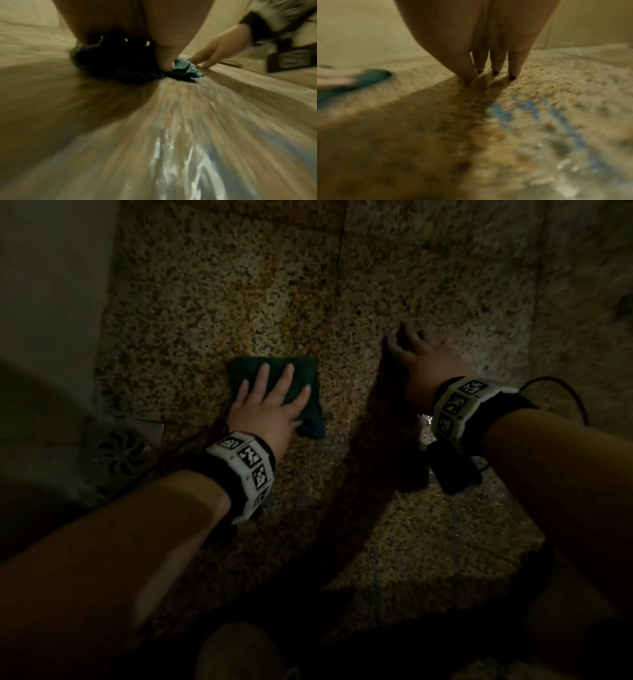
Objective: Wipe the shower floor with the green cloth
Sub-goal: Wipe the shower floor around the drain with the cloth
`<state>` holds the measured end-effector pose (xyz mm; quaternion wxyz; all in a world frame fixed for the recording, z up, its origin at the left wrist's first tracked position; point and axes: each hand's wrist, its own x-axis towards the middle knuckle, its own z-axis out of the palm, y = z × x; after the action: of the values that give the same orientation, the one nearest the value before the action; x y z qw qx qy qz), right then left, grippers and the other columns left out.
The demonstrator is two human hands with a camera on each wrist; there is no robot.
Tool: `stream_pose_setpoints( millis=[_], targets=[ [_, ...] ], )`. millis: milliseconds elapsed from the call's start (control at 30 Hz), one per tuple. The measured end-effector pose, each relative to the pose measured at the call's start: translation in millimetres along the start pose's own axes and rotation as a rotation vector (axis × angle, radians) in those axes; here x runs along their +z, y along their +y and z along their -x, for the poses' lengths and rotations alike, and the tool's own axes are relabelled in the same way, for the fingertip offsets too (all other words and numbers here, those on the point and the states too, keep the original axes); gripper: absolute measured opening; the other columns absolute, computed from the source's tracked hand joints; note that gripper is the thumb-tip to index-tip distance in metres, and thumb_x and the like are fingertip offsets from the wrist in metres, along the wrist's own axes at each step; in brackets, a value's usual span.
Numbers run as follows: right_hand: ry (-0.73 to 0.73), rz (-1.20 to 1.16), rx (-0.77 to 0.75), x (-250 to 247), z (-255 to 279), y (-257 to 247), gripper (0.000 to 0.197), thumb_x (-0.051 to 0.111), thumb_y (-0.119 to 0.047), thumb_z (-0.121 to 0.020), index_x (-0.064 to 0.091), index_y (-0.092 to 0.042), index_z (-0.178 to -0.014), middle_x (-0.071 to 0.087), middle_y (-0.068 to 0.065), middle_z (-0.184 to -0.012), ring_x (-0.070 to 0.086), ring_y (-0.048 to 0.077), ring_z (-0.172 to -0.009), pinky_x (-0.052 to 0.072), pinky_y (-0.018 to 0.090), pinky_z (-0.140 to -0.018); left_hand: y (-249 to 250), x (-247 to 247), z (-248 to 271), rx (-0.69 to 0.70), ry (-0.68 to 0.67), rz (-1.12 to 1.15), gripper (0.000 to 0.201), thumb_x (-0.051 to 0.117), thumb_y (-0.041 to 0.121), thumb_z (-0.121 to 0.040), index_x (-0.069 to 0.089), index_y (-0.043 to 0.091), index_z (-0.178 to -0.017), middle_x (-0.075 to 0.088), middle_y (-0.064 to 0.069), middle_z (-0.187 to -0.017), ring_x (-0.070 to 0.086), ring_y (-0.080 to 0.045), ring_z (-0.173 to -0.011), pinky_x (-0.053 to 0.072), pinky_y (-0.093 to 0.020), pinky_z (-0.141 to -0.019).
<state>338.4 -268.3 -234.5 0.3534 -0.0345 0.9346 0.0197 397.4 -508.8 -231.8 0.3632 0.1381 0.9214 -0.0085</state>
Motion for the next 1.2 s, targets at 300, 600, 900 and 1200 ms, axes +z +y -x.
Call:
stream_pose_setpoints(
  millis=[300, 600, 900, 1200],
  targets=[
    [-0.033, -0.044, -0.053, 1.4, -3.8, 8.9, 0.082, 0.041, 0.001, -0.090, 0.003, -0.041, -0.150, -0.017, -0.010, -0.157, -0.006, 0.022, -0.147, 0.027, 0.048, -0.113, 15.0, -7.1, -10.9, 0.051, 0.031, -0.051, 0.053, 0.022, 0.036, -0.103, -0.002, 0.034, -0.150, -0.022, 0.001, -0.156, -0.019, -0.032, -0.142, -0.004, -0.047, -0.116],
    [-0.063, 0.006, -0.050, -5.4, 1.6, 4.1, 0.077, 0.035, 0.001, -0.092, 0.002, -0.039, -0.150, -0.019, -0.010, -0.157, -0.004, 0.022, -0.147, 0.039, 0.044, -0.105, 27.7, 18.3, 13.3, 0.146, -0.043, -0.158, 0.054, 0.018, 0.038, -0.103, -0.012, 0.036, -0.148, -0.030, 0.003, -0.153, -0.024, -0.031, -0.141, -0.008, -0.045, -0.115],
    [-0.097, 0.038, -0.086, -11.0, -2.0, 8.8, 0.077, 0.042, -0.006, -0.094, 0.001, -0.039, -0.150, -0.016, -0.010, -0.158, -0.005, 0.020, -0.147, 0.027, 0.042, -0.111, 60.8, -19.6, -29.6, 0.122, 0.003, -0.065, 0.053, 0.022, 0.035, -0.104, -0.005, 0.036, -0.150, -0.025, 0.003, -0.155, -0.021, -0.032, -0.142, -0.004, -0.046, -0.117],
    [-0.087, 0.049, -0.111, -10.0, -4.9, 13.8, 0.074, 0.042, -0.009, -0.096, 0.002, -0.041, -0.150, -0.016, -0.013, -0.157, -0.004, 0.016, -0.146, 0.033, 0.039, -0.107, 70.0, 1.8, -9.9, 0.194, -0.008, -0.120, 0.054, 0.021, 0.033, -0.104, -0.007, 0.034, -0.150, -0.030, 0.002, -0.153, -0.024, -0.032, -0.141, -0.008, -0.043, -0.115]
  ],
)
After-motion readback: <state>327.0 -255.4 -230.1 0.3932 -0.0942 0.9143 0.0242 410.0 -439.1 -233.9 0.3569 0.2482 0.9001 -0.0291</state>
